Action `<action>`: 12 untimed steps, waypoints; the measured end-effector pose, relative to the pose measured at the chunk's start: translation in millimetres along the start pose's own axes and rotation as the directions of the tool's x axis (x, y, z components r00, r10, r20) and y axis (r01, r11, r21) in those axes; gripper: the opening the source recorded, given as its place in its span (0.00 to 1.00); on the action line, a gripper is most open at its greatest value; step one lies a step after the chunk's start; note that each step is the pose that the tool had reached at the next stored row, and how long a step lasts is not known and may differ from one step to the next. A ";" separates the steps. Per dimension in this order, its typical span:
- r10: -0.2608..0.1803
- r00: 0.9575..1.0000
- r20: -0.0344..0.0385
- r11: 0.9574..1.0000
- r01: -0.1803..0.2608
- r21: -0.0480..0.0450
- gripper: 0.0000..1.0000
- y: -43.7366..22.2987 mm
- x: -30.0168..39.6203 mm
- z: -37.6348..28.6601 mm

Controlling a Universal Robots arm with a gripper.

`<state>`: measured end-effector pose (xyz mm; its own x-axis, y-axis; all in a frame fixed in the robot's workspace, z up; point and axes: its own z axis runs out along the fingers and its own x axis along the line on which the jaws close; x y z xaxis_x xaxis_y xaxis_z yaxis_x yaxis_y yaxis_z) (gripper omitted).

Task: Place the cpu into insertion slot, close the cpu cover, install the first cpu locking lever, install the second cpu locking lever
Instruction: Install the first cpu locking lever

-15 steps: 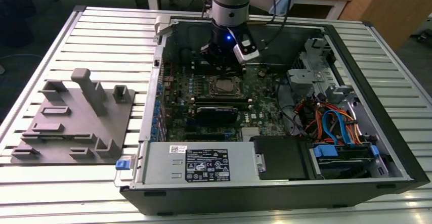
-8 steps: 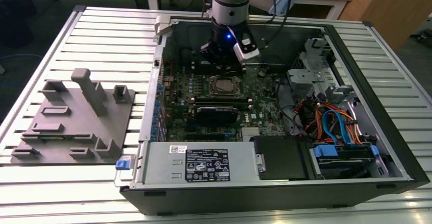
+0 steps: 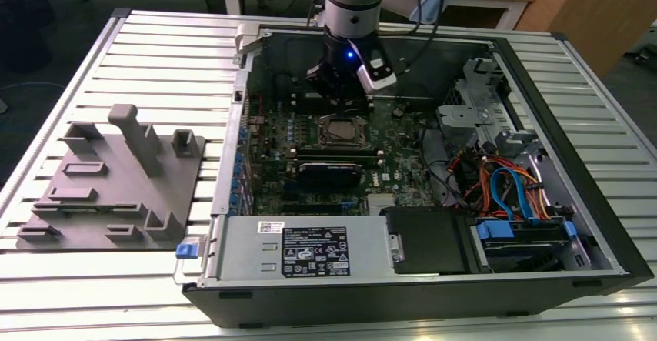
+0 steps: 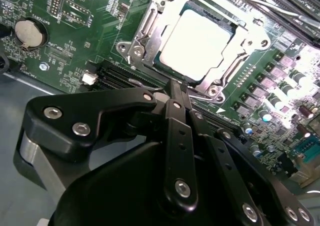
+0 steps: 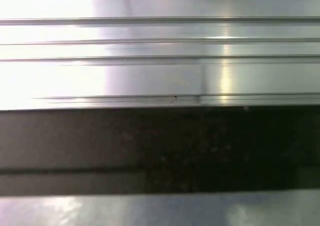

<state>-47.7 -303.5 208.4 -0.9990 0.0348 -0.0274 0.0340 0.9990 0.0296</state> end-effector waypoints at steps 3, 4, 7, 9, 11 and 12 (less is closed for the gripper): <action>-0.001 1.000 0.000 1.000 0.001 0.000 0.10 0.4 -1.1 0.0; -0.002 1.000 0.000 1.000 0.002 0.000 0.10 0.6 -1.3 0.1; -0.013 1.000 0.000 1.000 0.013 0.000 0.10 1.0 -2.1 0.1; -0.026 1.000 -0.001 1.000 0.026 -0.001 0.10 1.0 -2.6 0.2; -0.031 1.000 -0.001 1.000 0.031 -0.001 0.10 1.1 -3.2 0.2; -0.032 1.000 -0.001 1.000 0.032 -0.001 0.10 1.3 -3.8 0.2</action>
<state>-43.8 -302.4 208.3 -0.9996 0.0033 -0.0274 0.0025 0.9996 0.0296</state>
